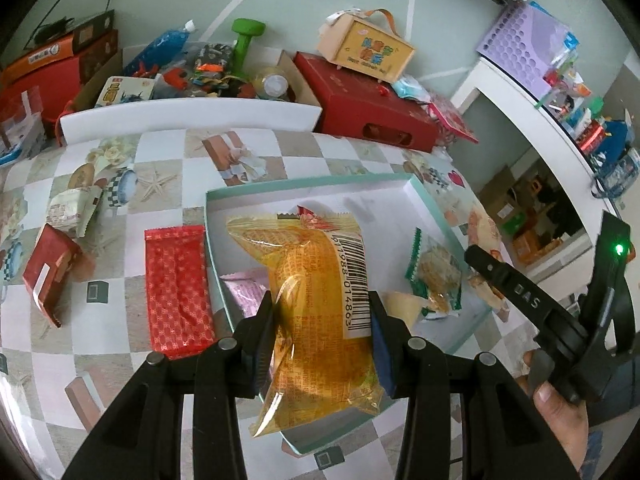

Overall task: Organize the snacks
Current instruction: 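Lift the yellow bag and Yiyuan pack and carry both over the tray, then lower the yellow bag and Yiyuan pack into the tray and open both grippers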

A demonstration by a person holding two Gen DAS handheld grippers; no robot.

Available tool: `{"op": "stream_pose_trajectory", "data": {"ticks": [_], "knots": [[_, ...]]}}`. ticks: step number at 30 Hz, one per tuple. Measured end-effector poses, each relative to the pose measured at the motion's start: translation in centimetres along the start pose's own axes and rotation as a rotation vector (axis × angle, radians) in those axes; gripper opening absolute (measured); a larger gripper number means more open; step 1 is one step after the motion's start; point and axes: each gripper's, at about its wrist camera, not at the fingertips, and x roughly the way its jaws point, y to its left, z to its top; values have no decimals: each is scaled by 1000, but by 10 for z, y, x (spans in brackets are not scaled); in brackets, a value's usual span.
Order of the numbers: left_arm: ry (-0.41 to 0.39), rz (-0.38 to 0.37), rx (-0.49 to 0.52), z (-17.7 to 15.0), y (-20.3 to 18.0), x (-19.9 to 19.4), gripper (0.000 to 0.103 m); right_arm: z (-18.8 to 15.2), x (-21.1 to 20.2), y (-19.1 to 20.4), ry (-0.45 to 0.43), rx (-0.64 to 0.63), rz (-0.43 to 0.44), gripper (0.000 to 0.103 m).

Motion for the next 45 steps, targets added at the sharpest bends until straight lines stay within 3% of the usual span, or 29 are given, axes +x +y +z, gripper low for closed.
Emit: {"op": "stream_pose_trajectory", "data": {"ticks": [15,23,35,45], "knots": [[-22,90,-42,50,21,21,44,7,19,16,-6,-45,94,48],[-16,173,-31,68,25,40,44,4,32,34,12,-87,139,48],[53,192,-12,61,20,75,44,-5,48,56,57,-146,172,48],[83,158,-12,56,12,86,44,-7,51,55,68,-146,167,48]]}}
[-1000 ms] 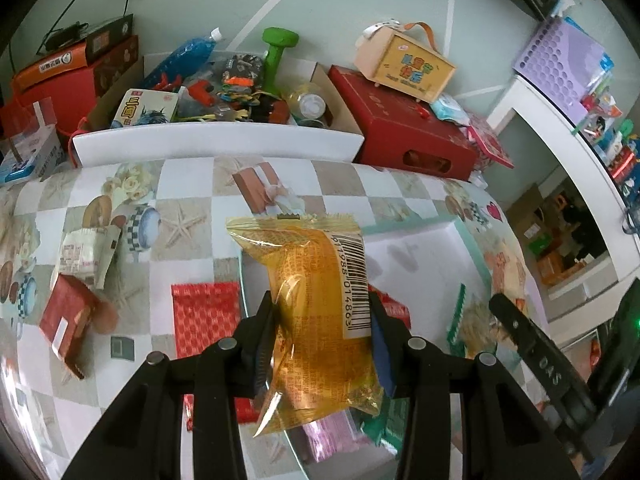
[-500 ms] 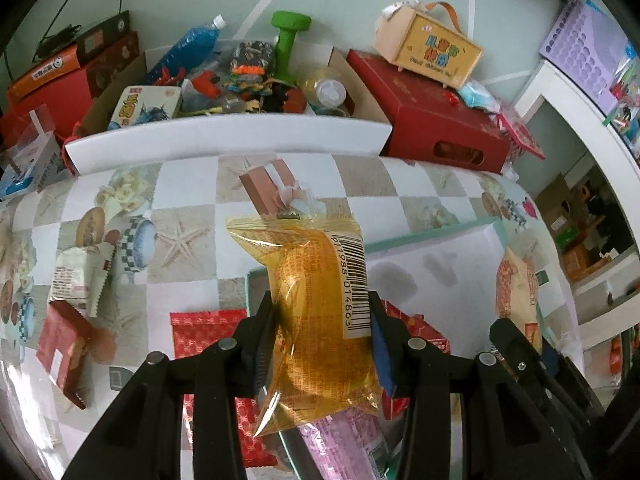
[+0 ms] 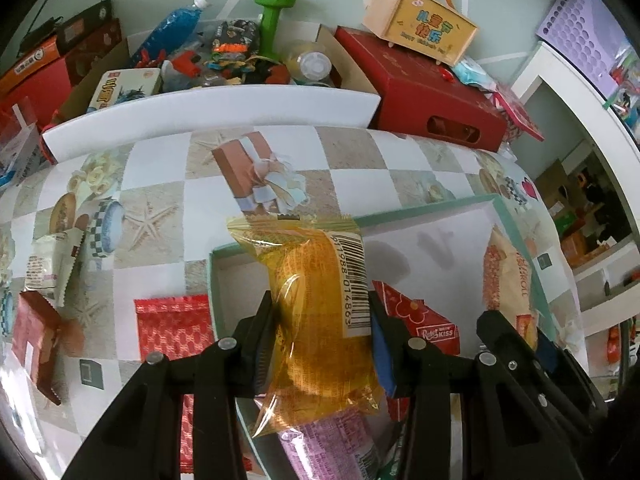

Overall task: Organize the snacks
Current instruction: 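Lower the yellow bag and Yiyuan pack into the tray and open both grippers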

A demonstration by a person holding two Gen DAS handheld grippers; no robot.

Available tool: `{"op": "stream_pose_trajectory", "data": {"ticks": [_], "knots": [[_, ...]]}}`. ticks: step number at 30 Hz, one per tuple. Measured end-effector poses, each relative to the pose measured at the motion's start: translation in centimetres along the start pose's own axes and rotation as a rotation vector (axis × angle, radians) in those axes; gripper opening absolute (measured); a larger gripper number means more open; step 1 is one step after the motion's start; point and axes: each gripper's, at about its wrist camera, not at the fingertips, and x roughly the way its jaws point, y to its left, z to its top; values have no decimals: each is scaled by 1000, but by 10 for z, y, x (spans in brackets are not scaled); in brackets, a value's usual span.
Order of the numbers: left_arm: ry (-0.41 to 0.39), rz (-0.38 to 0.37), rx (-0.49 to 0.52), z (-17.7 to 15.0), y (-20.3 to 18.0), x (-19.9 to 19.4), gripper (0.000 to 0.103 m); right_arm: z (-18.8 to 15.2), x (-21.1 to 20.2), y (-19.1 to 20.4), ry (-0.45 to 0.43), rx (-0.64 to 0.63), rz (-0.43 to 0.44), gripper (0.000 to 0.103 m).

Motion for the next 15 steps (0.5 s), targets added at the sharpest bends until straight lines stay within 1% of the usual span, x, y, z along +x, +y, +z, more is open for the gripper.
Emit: {"op": "stream_pose_trajectory", "data": {"ticks": [8,15], "knots": [[31,-27,24,-5,-12,8,44,1,-1,-7,-1,13,-20,48],[46,-24,10,-8,-7,12,44,-1,5,-3,17,-7,-30,48]]}}
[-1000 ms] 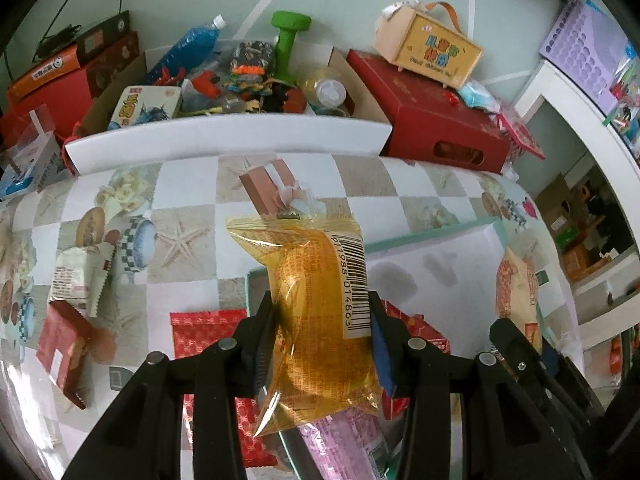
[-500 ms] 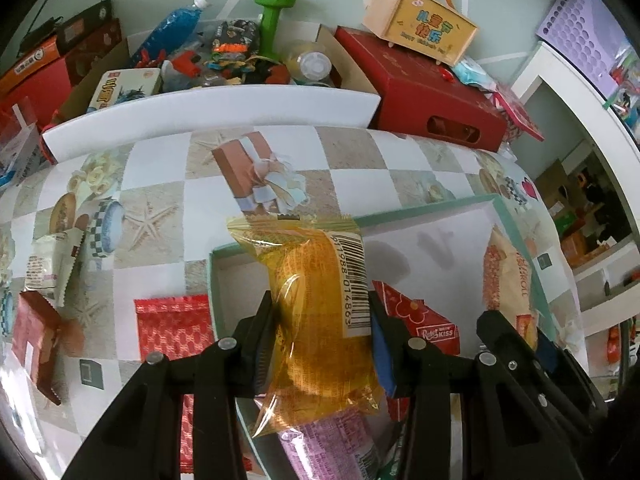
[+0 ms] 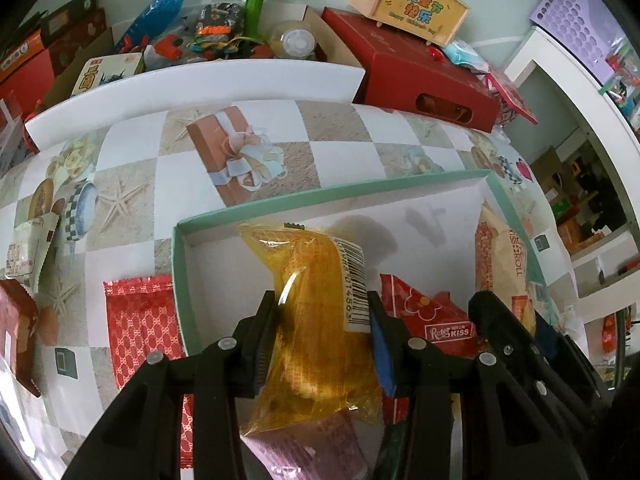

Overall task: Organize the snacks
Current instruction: 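Lower the yellow bag and Yiyuan pack into the tray and open both grippers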

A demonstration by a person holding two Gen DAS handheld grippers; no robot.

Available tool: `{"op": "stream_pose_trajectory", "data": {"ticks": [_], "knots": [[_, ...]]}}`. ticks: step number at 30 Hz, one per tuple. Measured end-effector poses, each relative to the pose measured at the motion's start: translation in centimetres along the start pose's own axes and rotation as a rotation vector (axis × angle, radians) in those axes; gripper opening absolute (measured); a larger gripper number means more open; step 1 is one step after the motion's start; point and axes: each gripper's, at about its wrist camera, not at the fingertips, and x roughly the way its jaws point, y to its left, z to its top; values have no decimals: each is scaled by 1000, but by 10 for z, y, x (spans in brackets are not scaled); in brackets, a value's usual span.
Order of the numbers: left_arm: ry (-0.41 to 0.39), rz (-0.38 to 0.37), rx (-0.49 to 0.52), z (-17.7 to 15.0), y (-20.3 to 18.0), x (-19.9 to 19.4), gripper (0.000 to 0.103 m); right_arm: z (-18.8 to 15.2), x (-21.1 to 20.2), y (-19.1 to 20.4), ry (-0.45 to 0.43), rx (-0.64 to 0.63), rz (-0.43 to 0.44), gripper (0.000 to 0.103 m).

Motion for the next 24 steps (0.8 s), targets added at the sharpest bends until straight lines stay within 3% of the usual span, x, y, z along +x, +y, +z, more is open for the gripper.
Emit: {"op": "stream_pose_trajectory", "data": {"ticks": [13,14,16,18,24], "knots": [[-14,-3,-41,-2,12,-7,45,-3,7,4,48,-41,-48,49],[-18,-7,-43,-2,12,-10,46,-3,6,4,46,-41,-51,49],[-25,-10,-44,-2,12,-13,58,-1,3,4,41,-47,-60,51],[-33,-9,-48,-3,13,-18,59,0,0,6,38,-62,-71,57],[-68,-25,-63,-4,16,-40,59,5,-12,6,21,-69,-88,58]]}}
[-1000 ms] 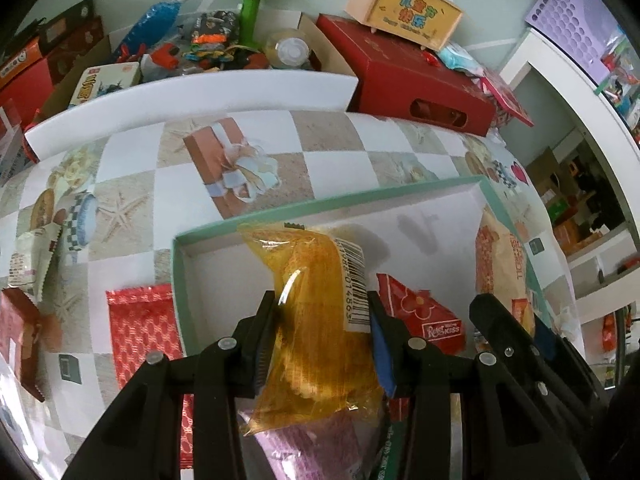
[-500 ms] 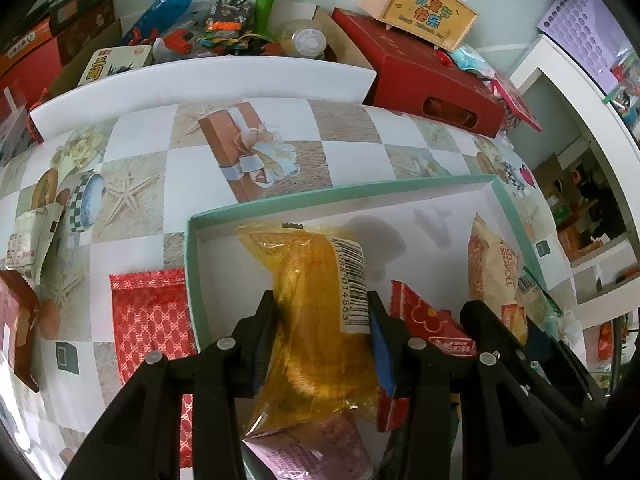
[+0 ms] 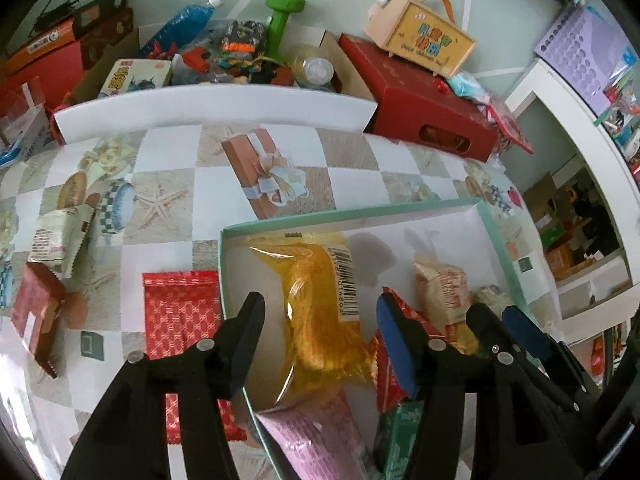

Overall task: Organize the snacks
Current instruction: 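Lower the yellow bag and Yiyuan pack into the tray and open both grippers, then move both grippers away from the tray toward the remaining snacks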

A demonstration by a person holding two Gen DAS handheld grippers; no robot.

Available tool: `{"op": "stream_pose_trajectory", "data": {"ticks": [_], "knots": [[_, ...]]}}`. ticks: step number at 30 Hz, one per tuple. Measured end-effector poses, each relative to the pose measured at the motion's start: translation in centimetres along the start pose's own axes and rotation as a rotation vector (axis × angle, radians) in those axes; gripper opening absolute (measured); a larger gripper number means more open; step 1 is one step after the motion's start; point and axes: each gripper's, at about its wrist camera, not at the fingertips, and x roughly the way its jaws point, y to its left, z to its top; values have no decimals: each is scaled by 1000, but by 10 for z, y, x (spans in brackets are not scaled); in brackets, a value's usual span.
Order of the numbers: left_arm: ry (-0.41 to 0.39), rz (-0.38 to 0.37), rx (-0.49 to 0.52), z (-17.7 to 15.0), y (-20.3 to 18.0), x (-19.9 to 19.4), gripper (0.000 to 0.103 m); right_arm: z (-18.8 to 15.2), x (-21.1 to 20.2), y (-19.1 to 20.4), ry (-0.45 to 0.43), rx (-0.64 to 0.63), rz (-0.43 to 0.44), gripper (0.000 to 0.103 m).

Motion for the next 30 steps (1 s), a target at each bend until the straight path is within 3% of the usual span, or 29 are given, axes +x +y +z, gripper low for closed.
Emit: {"op": "stream_pose_trajectory", "data": {"ticks": [4,6,9,12,13,15,18,24,30], "knots": [[-31,12,4,2,0,-15,61,3,-8,-2,-8,4,-13,58],[-43,30,13,2,0,-21,70,4,-11,-3,-4,8,-24,58],[-54,70,32,-1,-2,-24,83,4,-13,-5,9,8,-44,72],[-57,107,41,-4,-2,-21,92,3,-15,-6,11,-1,-66,76],[-65,123,46,-5,-2,-20,95,3,-15,-6,11,1,-69,81],[-84,159,63,-8,-5,-20,96,3,-15,-9,10,13,-72,88],[-103,199,97,-12,-12,-19,96,4,-16,-13,5,35,-85,89],[-107,212,119,-16,-20,-15,103,3,-16,-27,-1,98,-115,103],[-104,208,114,-20,-17,-14,103,2,-17,-34,-13,136,-120,103]]}}
